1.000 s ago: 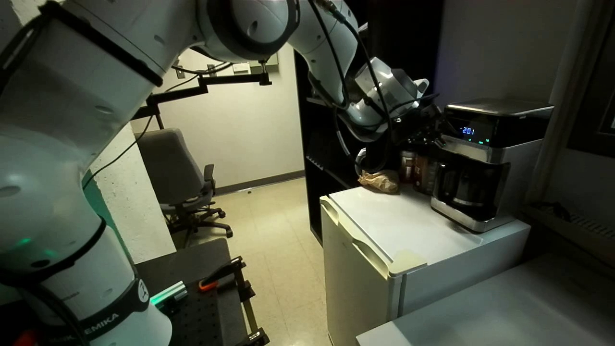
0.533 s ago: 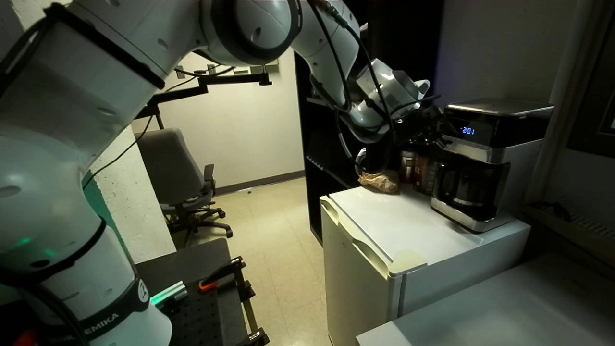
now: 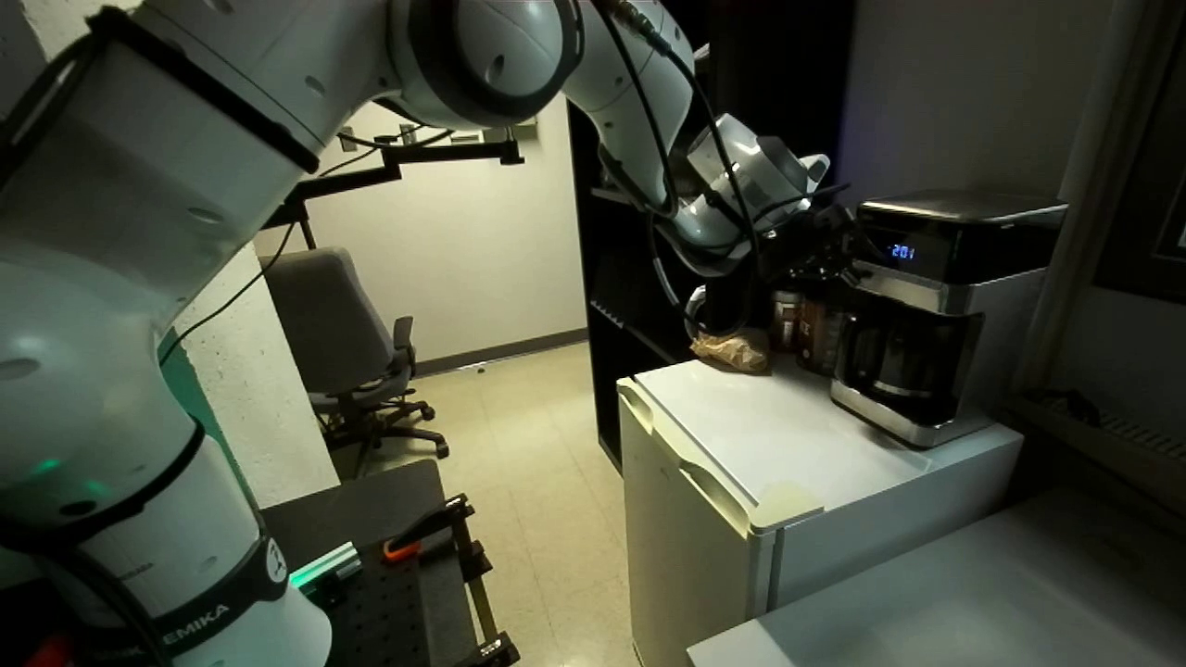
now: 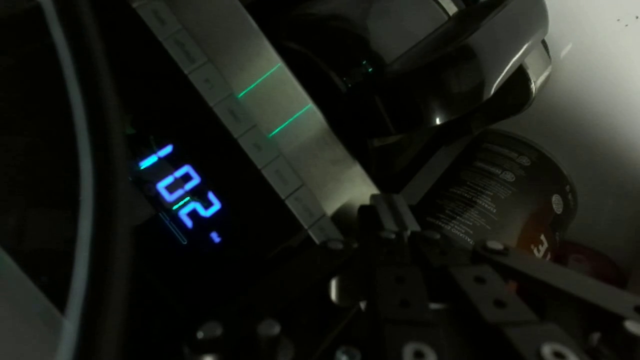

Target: Press the button on the left side of the coffee machine

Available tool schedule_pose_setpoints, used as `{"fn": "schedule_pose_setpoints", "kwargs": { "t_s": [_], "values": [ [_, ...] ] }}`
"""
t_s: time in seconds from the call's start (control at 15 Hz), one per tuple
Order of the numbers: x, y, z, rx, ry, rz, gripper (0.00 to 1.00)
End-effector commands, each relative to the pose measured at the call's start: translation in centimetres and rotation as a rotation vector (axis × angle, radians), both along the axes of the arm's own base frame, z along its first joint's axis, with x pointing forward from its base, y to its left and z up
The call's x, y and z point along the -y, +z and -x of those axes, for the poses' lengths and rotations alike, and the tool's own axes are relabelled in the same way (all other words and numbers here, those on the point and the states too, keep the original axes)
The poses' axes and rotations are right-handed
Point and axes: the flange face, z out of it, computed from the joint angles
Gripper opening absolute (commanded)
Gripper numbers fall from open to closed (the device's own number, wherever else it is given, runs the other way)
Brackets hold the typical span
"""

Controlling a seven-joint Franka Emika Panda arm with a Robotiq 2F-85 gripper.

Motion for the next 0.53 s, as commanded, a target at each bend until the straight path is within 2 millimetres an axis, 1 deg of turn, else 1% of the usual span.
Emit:
{"fn": "schedule_pose_setpoints", "kwargs": {
  "t_s": [0.0,0.27,0.47],
  "values": [
    [-0.2,0.4,0.7,0.005,0.022,-0.005,0.00],
    [0.3,0.5,3.6,-0.031,0.050,-0.023,0.00],
    [0.5,1.0,5.6,-0.047,0.067,-0.035,0.00]
  ]
}}
